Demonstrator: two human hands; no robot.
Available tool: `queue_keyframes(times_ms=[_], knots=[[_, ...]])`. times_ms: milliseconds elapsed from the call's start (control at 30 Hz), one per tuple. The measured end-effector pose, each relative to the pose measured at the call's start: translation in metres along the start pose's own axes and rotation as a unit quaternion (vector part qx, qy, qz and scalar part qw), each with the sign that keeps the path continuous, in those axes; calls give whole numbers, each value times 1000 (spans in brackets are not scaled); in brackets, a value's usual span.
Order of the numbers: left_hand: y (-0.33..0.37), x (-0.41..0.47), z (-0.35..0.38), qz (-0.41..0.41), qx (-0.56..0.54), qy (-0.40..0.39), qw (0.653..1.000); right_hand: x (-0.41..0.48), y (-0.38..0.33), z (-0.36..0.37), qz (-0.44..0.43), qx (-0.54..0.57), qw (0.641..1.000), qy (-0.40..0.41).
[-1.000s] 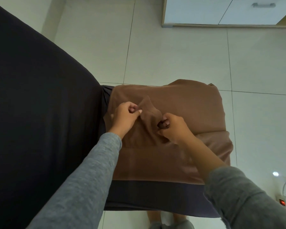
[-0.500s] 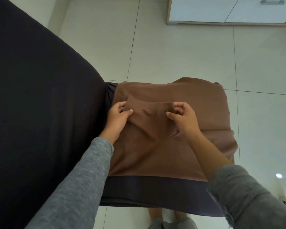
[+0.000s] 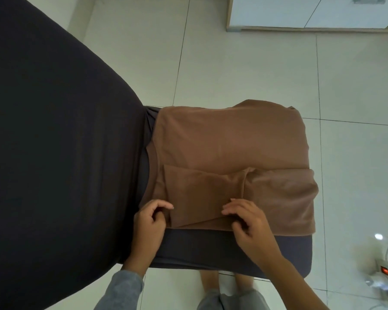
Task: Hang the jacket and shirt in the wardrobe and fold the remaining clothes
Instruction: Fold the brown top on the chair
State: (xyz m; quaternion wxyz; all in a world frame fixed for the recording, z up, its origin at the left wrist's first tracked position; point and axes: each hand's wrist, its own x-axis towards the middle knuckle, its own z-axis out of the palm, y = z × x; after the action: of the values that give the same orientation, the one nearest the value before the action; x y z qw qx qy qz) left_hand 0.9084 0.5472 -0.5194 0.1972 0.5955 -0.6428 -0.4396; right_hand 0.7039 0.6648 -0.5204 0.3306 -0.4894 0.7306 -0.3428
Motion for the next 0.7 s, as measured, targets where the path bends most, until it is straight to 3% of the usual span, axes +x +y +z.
queue_keyframes(times_ms=[167,233,333,400,533,700], knots=[[22,24,10,120,87,47,988,14,5,-15,55,-24,988,139],[35,42,17,164,141,-13,976,28,9,-27,84,-61,978,181],[41,66,28,211,254,-121,936,45,18,-43,136,-136,964,181],[39,78,33,222,284,-130,924,52,24,-52,171,-172,956,167],[37,87,31,176,264,-81,945,58,29,-63,224,-207,936,175],[41,75,35,167,275,-17,947,58,20,-53,241,-139,936,214]])
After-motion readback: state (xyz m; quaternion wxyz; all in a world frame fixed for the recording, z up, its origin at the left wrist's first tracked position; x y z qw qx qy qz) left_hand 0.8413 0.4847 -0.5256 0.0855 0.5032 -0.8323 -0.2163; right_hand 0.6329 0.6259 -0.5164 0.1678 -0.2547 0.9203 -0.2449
